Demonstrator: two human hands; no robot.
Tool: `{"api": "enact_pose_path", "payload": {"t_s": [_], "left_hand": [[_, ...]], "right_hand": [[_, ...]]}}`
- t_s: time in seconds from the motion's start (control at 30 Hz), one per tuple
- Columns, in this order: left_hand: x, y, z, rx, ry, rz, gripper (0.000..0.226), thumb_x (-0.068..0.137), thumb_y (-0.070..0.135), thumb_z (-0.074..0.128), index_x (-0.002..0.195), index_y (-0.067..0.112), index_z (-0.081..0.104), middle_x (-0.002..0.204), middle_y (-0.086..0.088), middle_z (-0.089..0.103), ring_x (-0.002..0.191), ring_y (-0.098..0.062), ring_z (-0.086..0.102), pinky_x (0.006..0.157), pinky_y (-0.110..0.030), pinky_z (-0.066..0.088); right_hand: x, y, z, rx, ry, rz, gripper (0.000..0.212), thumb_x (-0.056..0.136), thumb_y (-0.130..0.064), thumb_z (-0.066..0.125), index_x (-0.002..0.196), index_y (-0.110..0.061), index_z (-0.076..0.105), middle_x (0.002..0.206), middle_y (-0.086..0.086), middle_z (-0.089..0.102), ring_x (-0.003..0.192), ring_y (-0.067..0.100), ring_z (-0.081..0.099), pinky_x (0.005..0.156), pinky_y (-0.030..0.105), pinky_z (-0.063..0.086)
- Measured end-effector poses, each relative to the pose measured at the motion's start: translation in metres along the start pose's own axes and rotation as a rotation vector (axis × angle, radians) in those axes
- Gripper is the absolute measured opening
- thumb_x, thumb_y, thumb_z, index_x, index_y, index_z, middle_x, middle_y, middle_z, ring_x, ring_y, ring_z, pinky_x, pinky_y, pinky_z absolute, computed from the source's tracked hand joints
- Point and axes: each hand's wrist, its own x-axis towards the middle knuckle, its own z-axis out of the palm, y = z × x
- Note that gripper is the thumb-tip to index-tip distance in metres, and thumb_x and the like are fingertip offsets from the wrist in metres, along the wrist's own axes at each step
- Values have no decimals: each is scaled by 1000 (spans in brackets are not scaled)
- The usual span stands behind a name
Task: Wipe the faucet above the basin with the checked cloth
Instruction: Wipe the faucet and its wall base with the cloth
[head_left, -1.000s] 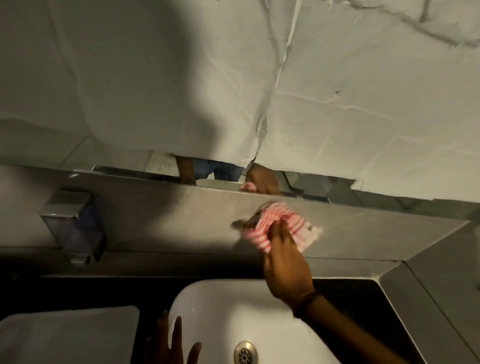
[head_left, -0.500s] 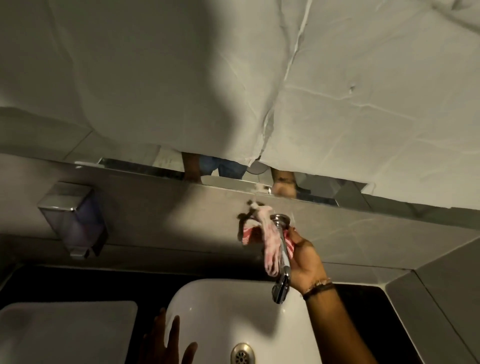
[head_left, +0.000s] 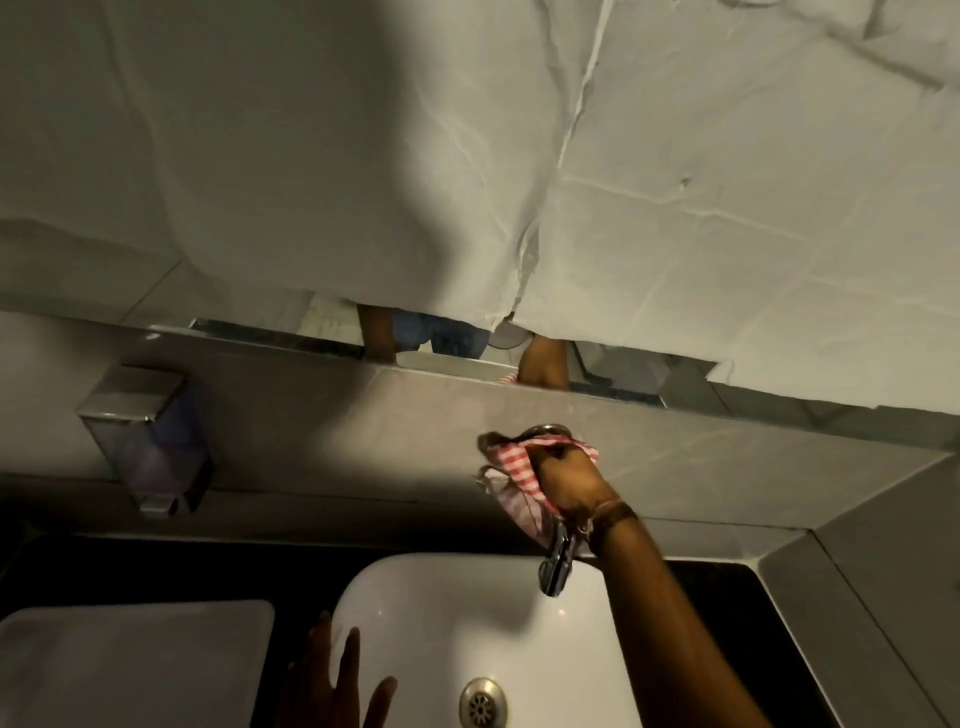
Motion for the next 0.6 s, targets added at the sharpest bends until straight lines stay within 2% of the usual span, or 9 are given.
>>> {"api": "enact_pose_path", "payload": {"t_s": [0.03,0.07,0.17,0.23,0.3,0.4,0.47,0.5,0.6], "left_hand": [[0,0,0,2,-24,-34,78,89,75,12,156,35,3,147,-21,33,117,-40,40,105,-47,30],[0,1,0,0,-59,-53,77,89,75,12,154,33,8,143,-21,36,120,-41,39,105,-50,31],[-2,1,-3,-26,-82,15,81,90,75,14,157,33,-1,167,-5,7,152,-25,9,120,-32,-2],[1,4,-8,-83,-53,36,81,90,74,17,157,33,0,167,6,-13,152,-10,-11,119,-28,-7],[2,6,-10,-102,-48,41,78,90,74,17,156,32,6,166,9,-16,151,-7,-14,119,-28,-6],[1,10,-13,-96,-109,16,76,91,73,13,156,34,9,168,1,-7,153,-22,3,118,-25,-8],[-2,9,-11,-106,-145,-9,75,92,72,13,155,33,12,167,-4,2,149,-28,15,118,-26,-9],[-2,8,-12,-114,-142,-3,75,91,73,13,156,34,7,168,0,-3,152,-21,7,118,-26,-9],[1,5,-11,-95,-71,47,79,91,73,13,157,33,-5,166,7,-18,150,-7,-7,118,-25,-8]], "right_hand": [[-5,3,5,-33,139,-16,24,102,-18,64,109,4,73,106,23,77,88,28,73,95,42,60],[-13,10,9,-148,294,-71,26,105,-25,58,107,-4,73,111,21,78,91,28,73,91,39,60],[-51,61,25,-185,520,-229,21,106,-36,52,102,-22,67,107,10,78,82,12,70,70,14,52],[-72,92,39,-215,563,-229,28,106,-40,51,119,-19,63,113,8,76,90,18,73,74,22,53],[-68,91,35,-324,591,-269,30,107,-38,51,122,-14,61,117,10,75,99,28,73,81,32,53],[-27,36,6,-432,385,-178,28,108,-30,51,117,-8,65,121,15,74,98,26,73,86,32,58],[-12,10,-1,-365,254,-109,36,107,-27,52,125,-2,70,124,21,75,110,38,73,97,44,60],[-9,12,1,-372,284,-121,34,108,-28,51,124,-6,71,122,19,76,112,35,73,96,43,60],[-38,66,33,-159,616,-298,24,108,-35,48,109,-23,69,110,5,79,91,-2,73,73,12,56]]}}
